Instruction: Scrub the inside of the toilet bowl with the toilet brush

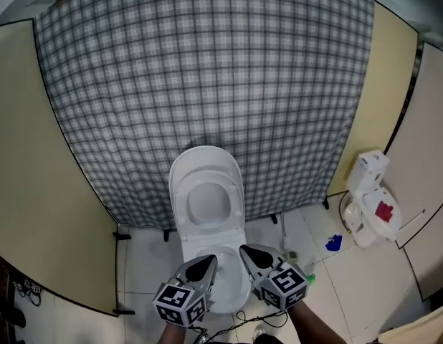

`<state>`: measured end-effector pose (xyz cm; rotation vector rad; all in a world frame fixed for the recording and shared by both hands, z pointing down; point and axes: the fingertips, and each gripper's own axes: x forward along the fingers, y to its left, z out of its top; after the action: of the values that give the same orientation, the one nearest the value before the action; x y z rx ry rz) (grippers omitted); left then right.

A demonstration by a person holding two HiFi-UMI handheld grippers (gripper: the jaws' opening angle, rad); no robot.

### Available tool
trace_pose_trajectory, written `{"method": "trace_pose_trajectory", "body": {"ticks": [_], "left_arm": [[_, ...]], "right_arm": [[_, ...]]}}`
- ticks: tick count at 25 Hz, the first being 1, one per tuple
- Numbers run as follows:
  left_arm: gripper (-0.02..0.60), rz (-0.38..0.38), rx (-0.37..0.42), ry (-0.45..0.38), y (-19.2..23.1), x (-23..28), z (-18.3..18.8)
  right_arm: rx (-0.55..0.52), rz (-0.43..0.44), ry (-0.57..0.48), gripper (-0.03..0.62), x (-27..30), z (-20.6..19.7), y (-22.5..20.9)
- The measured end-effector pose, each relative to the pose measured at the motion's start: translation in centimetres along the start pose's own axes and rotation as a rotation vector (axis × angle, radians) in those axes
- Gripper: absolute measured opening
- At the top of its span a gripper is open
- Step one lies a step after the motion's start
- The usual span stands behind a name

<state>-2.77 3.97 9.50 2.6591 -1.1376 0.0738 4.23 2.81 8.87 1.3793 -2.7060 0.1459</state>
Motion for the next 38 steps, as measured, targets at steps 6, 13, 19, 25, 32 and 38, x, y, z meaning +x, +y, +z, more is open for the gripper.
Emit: {"method": "trace_pose_trajectory", "body": {"ticks": [6, 13, 19, 25, 32, 38], "left_arm": [[-0.008, 0.012, 0.004, -0.034, -1.8, -0.3, 5.2], [-0.008, 0.010, 0.056, -0.104, -4.4, -0.8, 5.0], [-0.008, -0.013, 0.055, -0.109, -1.5, -1.7, 5.5], [-0.008, -0.021, 0.051, -0.109, -1.7, -1.8, 5.7], [-0.008, -0.015, 0.064, -0.127, -2.2, -1.4, 6.2], [-0.008, -0.011, 0.063, -0.132, -1.6, -2.0, 6.5]], "right_arm": [[0.015, 0.072, -0.042, 0.008, -0.5, 5.6, 0.9], [-0.034, 0.118, -0.067, 0.011, -2.6, 3.9, 2.6], [-0.049, 0.108, -0.041, 0.011, 0.3, 4.1, 4.2], [-0.062, 0.087, -0.049, 0.012, 0.4, 4.7, 4.1], [-0.084, 0.094, -0.044, 0.012, -0.3, 4.5, 3.7], [-0.092, 0.097, -0.047, 0.012, 0.0, 5.0, 4.2]]}}
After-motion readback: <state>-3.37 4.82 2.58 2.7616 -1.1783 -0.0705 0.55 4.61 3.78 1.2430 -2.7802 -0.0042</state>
